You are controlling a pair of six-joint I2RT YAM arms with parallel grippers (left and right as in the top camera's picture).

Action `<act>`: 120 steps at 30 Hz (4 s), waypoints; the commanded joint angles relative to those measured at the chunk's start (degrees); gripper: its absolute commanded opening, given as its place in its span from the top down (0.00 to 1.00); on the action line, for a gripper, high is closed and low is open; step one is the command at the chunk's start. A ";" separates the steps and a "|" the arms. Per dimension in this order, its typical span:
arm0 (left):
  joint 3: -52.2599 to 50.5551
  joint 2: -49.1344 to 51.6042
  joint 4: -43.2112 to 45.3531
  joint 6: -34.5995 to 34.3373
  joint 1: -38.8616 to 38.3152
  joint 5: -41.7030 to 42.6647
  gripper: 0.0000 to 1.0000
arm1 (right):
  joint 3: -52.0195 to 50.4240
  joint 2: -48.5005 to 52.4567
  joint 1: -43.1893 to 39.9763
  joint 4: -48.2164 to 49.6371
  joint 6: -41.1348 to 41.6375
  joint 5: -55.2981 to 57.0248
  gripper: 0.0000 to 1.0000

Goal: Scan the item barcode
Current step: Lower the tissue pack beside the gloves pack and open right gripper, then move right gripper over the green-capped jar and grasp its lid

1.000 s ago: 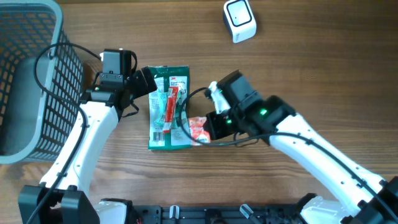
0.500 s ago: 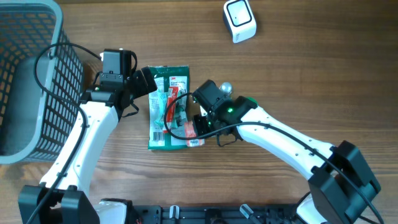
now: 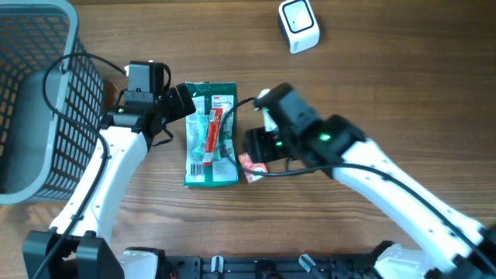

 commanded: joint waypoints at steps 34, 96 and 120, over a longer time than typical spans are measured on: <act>0.63 -0.39 0.04 0.48 0.11 -0.31 0.00 | -3.87 11.93 -13.40 -3.56 6.91 18.75 0.00; 0.63 -0.39 0.04 0.48 0.11 -0.31 0.00 | -7.85 13.64 -22.88 -7.69 7.30 12.85 0.19; 0.63 -0.39 0.04 0.48 0.11 -0.31 0.00 | -7.85 13.64 -22.88 -5.73 -19.15 12.87 0.32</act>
